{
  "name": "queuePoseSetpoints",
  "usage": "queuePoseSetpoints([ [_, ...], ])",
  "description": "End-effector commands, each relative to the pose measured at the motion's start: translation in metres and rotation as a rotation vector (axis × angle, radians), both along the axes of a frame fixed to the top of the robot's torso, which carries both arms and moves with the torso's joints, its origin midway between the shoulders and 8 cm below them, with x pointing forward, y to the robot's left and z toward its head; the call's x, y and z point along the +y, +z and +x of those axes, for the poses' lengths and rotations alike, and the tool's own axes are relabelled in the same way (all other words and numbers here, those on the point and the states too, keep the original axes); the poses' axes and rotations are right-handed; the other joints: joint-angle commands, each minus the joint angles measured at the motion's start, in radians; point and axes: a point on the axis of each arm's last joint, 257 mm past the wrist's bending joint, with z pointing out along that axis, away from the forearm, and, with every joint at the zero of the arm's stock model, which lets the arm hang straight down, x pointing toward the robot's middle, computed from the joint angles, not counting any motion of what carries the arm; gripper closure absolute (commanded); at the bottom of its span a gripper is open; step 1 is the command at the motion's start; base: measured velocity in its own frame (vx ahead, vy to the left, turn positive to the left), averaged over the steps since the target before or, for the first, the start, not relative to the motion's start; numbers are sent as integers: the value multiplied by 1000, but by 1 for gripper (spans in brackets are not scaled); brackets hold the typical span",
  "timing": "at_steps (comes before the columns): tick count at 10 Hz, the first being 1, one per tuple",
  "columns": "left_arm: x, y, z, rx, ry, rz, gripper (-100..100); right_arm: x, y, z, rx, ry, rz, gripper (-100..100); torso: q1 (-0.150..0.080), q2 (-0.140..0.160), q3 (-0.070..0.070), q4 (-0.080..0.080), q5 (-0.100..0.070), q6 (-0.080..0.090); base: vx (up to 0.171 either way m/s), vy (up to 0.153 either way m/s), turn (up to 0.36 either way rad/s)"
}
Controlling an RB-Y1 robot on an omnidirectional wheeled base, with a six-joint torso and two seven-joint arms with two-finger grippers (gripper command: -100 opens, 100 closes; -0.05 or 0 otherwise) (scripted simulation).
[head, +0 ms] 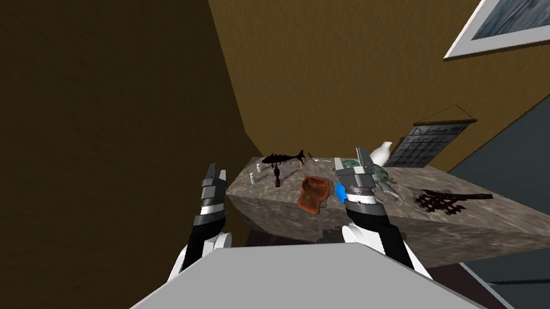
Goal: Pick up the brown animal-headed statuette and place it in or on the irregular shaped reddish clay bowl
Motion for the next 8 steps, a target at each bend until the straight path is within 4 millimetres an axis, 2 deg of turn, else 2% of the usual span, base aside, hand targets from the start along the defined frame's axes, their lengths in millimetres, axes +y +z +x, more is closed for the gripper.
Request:
queuePoseSetpoints([
  [1, -6, -3, 4, 9, -19, 31, -100, 0, 0, 0, 0, 0, 0, 0, 0, 0, 0, 0, 0, 0, -15, -12, -18],
  [8, -31, -27, 31, 65, -83, 171, -100, 0, 0, 0, 0, 0, 0, 0, -2, 3, 2, 1, 0, 0, -45, -23, -27],
])
